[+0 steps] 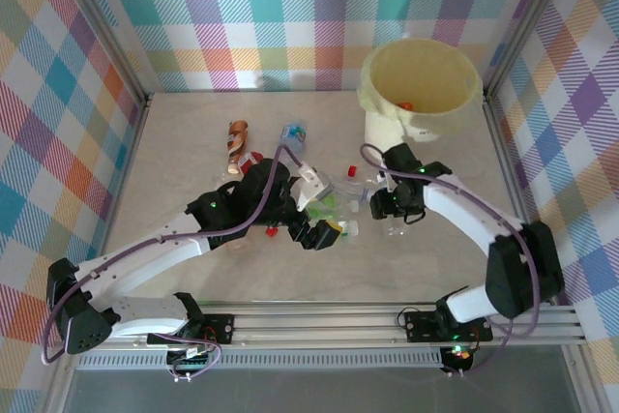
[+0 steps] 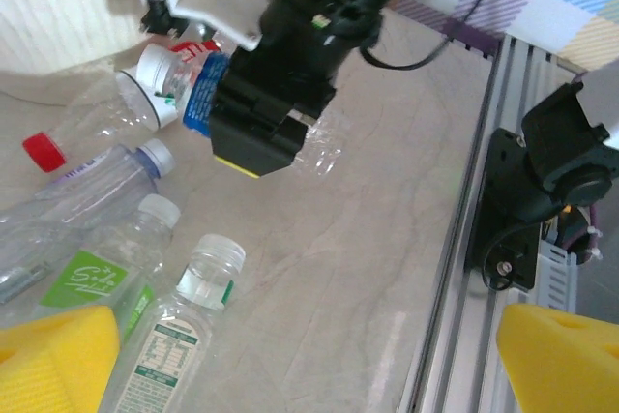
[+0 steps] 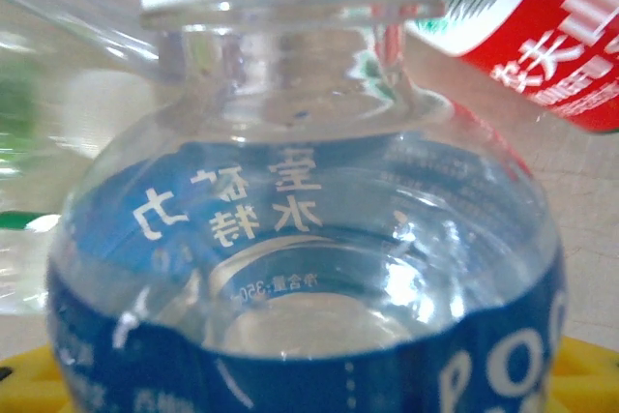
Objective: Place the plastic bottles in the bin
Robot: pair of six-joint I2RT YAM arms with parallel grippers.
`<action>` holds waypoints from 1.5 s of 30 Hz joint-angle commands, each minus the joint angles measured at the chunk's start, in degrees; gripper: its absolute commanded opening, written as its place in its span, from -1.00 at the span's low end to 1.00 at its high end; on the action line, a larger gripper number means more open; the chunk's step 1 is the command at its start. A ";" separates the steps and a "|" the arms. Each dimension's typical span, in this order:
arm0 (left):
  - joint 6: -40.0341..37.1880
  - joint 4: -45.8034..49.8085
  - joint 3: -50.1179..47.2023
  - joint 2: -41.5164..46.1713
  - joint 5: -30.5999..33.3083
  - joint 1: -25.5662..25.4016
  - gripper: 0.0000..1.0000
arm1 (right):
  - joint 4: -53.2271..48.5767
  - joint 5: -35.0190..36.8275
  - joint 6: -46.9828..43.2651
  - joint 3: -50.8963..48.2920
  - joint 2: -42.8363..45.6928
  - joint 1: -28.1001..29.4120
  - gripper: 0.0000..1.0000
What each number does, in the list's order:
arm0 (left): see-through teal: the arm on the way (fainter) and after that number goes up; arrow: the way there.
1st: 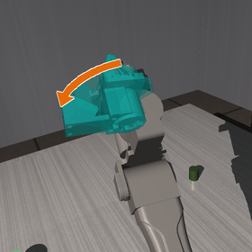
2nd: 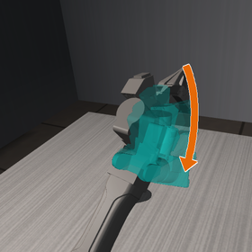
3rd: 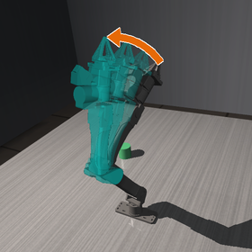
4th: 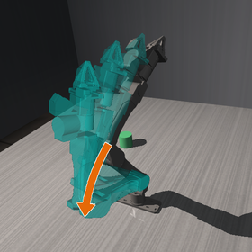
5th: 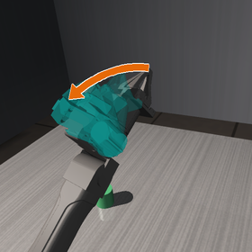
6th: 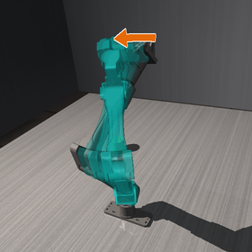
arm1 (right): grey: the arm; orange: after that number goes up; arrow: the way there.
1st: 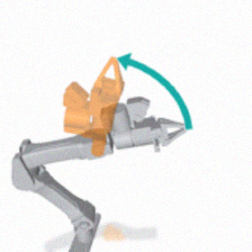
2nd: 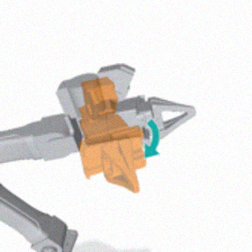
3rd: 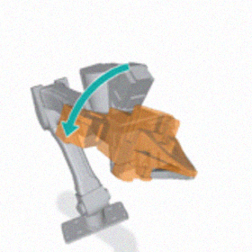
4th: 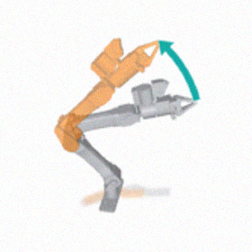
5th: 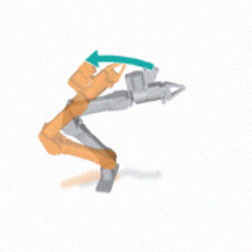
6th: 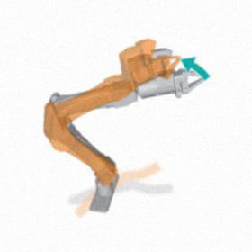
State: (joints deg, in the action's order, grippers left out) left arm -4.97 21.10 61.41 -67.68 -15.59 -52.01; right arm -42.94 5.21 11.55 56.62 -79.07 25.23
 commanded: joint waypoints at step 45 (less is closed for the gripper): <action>4.81 -16.37 -9.65 15.76 15.36 3.10 1.00 | 2.52 8.68 -0.25 56.62 -19.26 -11.07 0.28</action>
State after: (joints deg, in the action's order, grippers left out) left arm 0.60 5.48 51.11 -51.40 0.10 -49.56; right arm -37.98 12.25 10.00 110.74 -96.36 16.53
